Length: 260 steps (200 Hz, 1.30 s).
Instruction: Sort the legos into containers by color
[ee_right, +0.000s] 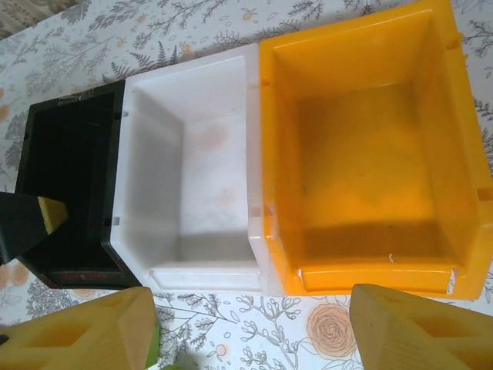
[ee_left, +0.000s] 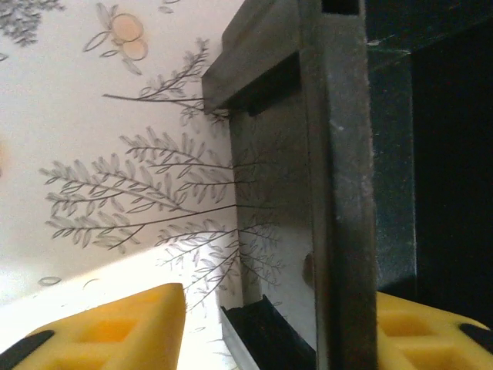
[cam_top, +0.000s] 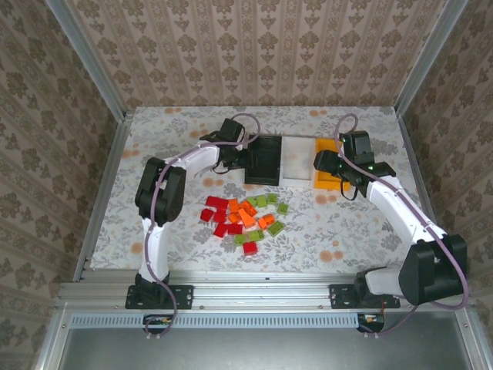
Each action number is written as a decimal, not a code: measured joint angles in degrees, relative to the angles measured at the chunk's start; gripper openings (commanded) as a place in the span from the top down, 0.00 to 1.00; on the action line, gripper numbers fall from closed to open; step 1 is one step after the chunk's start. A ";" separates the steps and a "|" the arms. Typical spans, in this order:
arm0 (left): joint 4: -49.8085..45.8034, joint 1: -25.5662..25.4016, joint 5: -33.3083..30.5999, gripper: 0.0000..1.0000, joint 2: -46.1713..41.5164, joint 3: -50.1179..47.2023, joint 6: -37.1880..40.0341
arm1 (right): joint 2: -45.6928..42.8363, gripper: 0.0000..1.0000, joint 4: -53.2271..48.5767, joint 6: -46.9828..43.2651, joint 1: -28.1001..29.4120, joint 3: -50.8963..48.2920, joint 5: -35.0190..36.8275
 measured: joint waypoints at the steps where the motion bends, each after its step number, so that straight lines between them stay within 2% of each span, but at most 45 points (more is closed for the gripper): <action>1: -0.07 0.00 -0.07 0.59 0.00 0.02 0.00 | -0.04 0.32 0.04 0.00 0.00 -0.13 -0.04; 33: -0.87 0.20 -3.28 0.75 0.00 0.68 -1.36 | -0.13 0.33 1.07 1.03 0.66 -2.91 -0.81; 50: -1.20 0.33 -5.20 0.87 -0.13 0.70 -0.48 | -0.15 0.33 1.36 1.22 1.27 -2.99 -0.98; 64: -2.05 0.39 -7.72 0.91 -0.39 0.61 -0.24 | -0.15 0.33 1.57 1.22 1.81 -2.99 -0.96; 81: -1.49 1.60 -7.45 0.93 -0.85 -0.46 -0.98 | -0.15 0.37 1.60 1.27 2.56 -3.15 -0.94; 106: -1.33 3.43 -9.53 0.95 -3.74 -4.24 -1.14 | -0.26 0.38 1.42 1.73 6.32 -3.23 0.76; 143: -0.90 8.31 -10.69 0.96 -7.69 -9.75 -0.98 | -0.52 0.36 1.27 4.09 18.95 -3.30 5.05; 169: -0.83 11.19 -11.56 0.93 -9.97 -12.81 0.02 | -0.33 0.29 1.66 7.50 24.96 -4.70 7.96; 234: -1.92 11.61 -13.22 0.89 -11.50 -14.34 6.75 | 8.61 0.28 4.37 16.81 30.93 -7.65 9.53; 260: -2.51 11.52 -13.70 0.83 -11.50 -14.14 8.76 | 10.21 0.29 4.46 18.62 31.82 -7.65 10.47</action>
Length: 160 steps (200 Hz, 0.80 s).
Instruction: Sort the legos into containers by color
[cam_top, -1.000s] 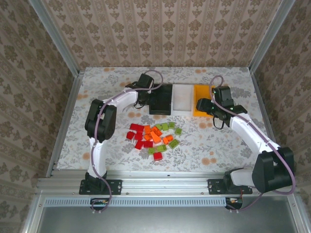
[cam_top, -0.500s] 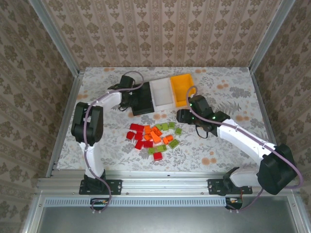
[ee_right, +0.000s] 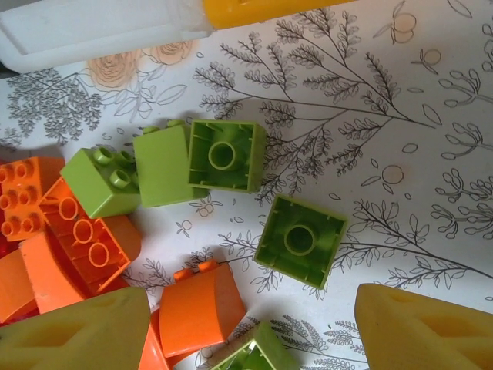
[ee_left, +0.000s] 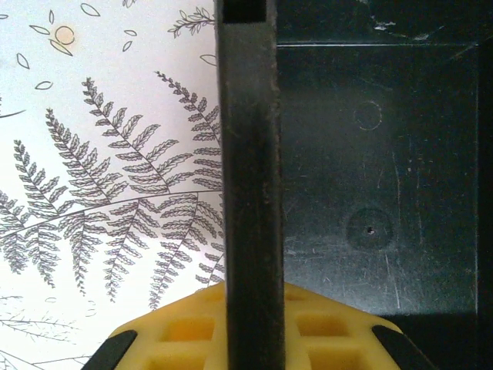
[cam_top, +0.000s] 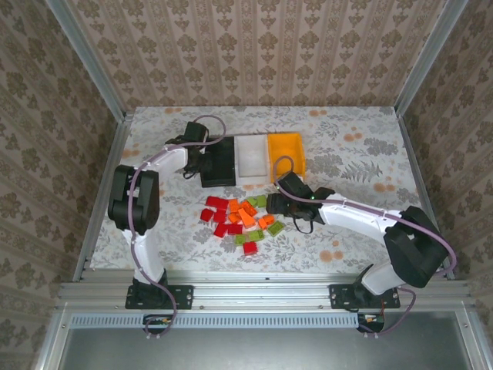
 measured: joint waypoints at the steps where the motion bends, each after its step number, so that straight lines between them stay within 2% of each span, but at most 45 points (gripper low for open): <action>1: -0.04 0.00 0.02 0.83 0.00 0.00 0.11 | 0.02 0.29 0.00 0.09 0.00 0.00 0.07; 33: -0.70 0.02 0.85 0.65 0.00 0.28 1.14 | 1.84 0.35 0.04 1.62 0.11 0.00 0.96; 51: -0.92 0.00 1.62 0.60 0.00 0.81 1.20 | 3.34 0.39 0.02 2.19 0.11 0.02 1.81; 99: -3.34 0.00 3.85 0.49 -2.64 1.16 0.72 | 6.88 0.38 -0.44 1.90 0.09 1.25 3.21; 125: -3.37 0.07 5.99 0.35 -12.20 -2.05 -0.85 | 9.18 0.41 -0.33 1.27 -0.17 2.75 3.45; 141: -2.91 0.13 6.93 0.22 -21.05 -5.88 -1.53 | 10.43 0.47 -0.24 0.35 -0.61 3.23 3.56; 160: -2.25 0.50 7.80 0.15 -31.08 -11.08 -3.08 | 11.50 0.55 -0.22 -0.09 -1.14 3.65 3.80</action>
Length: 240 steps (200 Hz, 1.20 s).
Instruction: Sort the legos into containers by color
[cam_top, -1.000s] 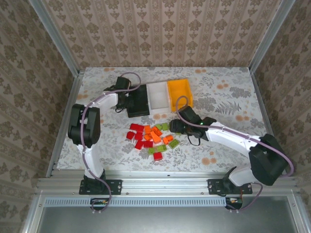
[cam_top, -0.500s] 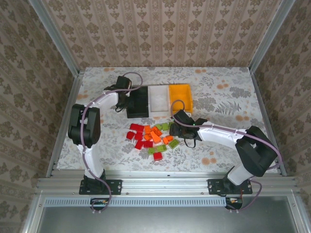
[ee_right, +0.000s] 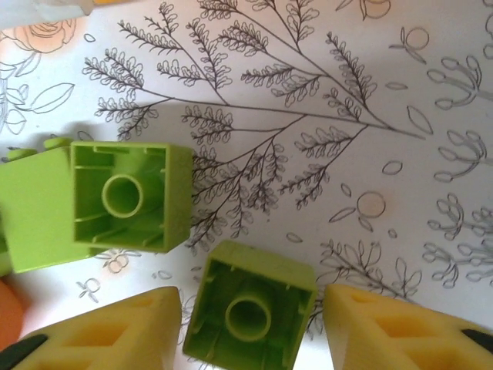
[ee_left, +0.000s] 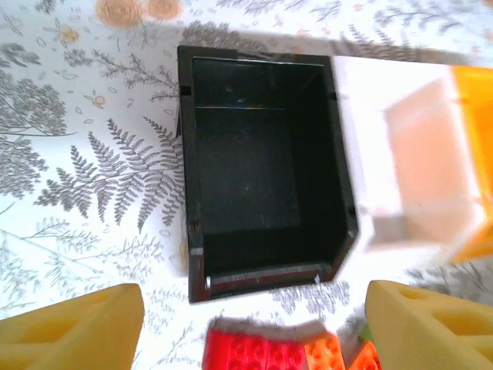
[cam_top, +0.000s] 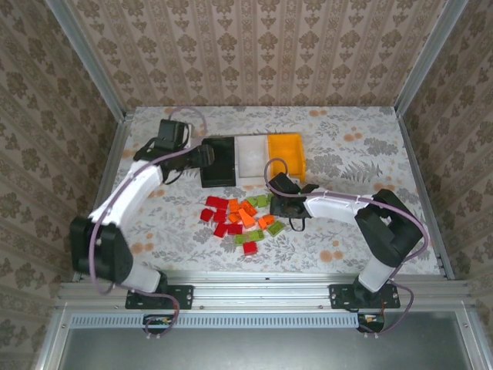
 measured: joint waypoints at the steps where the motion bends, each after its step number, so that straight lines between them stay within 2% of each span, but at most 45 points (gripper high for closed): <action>1: 0.00 0.02 0.04 0.14 -0.39 -0.22 0.02 | 0.07 0.55 0.00 -0.22 -0.02 0.02 0.00; 43: -0.26 2.51 1.66 0.03 -13.49 -10.91 -3.06 | 1.01 0.71 -0.04 -1.42 -0.07 1.05 1.01; 71: -1.77 3.61 2.03 0.00 -18.95 -15.80 -4.28 | 0.98 0.75 -0.44 -1.99 -0.07 1.20 2.21; 125: -1.40 10.29 3.39 0.00 -34.05 -28.89 -10.36 | -2.49 0.78 -4.85 -3.93 -0.07 2.34 4.90; 153: -0.63 11.61 6.40 0.00 -33.90 -32.15 -13.25 | -5.66 0.78 -8.11 -6.01 -0.09 6.49 6.93; 187: 2.93 11.89 11.89 0.00 -29.83 -35.12 -16.39 | -5.95 0.78 -10.40 -10.88 -2.16 16.06 8.24; 208: 6.38 12.04 16.41 0.00 -26.67 -37.42 -18.99 | -1.44 0.78 -11.54 -14.32 -5.99 24.72 7.67; 240: 9.27 12.04 22.58 0.00 -23.06 -38.12 -21.33 | 9.92 0.78 -12.52 -18.12 -11.78 34.25 4.15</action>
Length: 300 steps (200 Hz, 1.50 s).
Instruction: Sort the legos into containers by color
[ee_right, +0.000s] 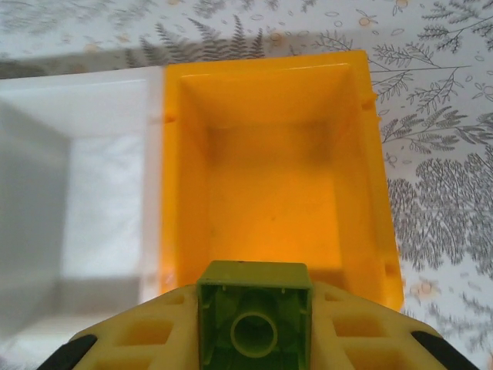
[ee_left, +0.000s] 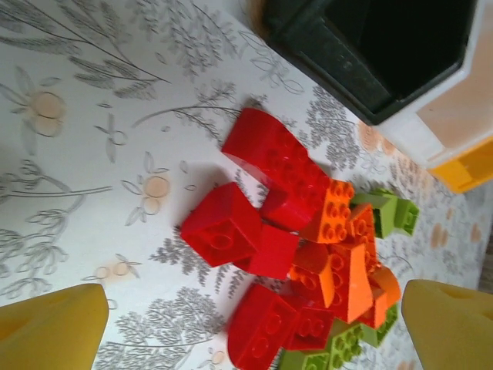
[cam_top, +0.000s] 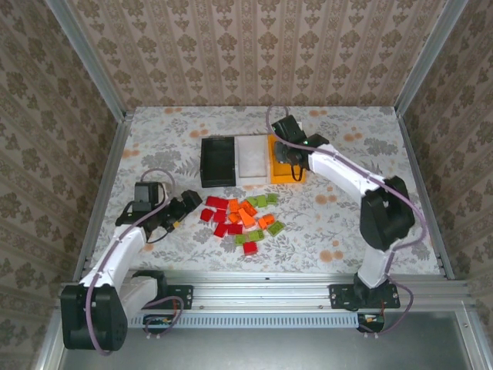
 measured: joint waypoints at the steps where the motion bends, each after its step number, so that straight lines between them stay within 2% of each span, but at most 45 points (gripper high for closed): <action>1: 0.09 0.00 0.13 0.00 0.02 0.00 -0.02 | 0.55 0.78 0.00 -0.22 -0.17 0.37 -0.04; 30: 1.60 0.00 3.15 0.00 0.15 -0.37 -0.39 | 10.82 0.76 -3.37 -4.04 -2.27 8.02 -0.92; 48: 1.73 0.00 4.22 0.00 0.15 -0.72 -0.39 | 13.97 0.67 -4.96 -5.49 -2.29 10.62 -1.07; 71: 1.79 0.00 5.11 0.00 0.39 -0.74 -0.39 | 14.45 0.53 -6.78 -6.29 -2.34 11.80 -1.38; 124: 2.40 0.00 5.88 0.00 0.48 -0.74 -0.39 | 11.74 0.51 -8.59 -6.03 -2.45 12.79 -3.69; 141: 2.67 0.00 6.69 0.00 0.63 -0.74 -0.39 | 6.10 0.51 -7.65 -5.20 -1.99 7.76 -4.44; 163: 3.65 -0.11 7.96 0.00 0.63 -0.87 -0.63 | -5.40 0.42 -5.33 -5.22 0.79 -4.90 -4.98; 180: 5.11 -0.96 8.55 0.00 0.61 -1.77 -1.27 | -13.38 0.37 -4.22 -5.55 6.95 -14.49 -4.94; 197: 5.92 -3.10 8.94 0.00 0.63 -2.69 -2.12 | -17.51 0.31 -3.26 -5.60 13.44 -22.23 -5.68; 214: 6.10 -6.03 9.29 0.00 0.57 -3.13 -2.56 | -18.73 0.26 -2.67 -5.51 18.14 -28.28 -7.04; 242: 5.99 -9.16 9.11 0.00 -3.34 -5.07 -3.65 | -18.71 0.23 -2.64 -5.46 22.64 -32.85 -7.80; 300: 1.92 -9.55 6.27 0.00 -20.74 -10.73 -7.32 | -16.04 0.22 -0.46 -5.86 23.82 -33.48 -7.72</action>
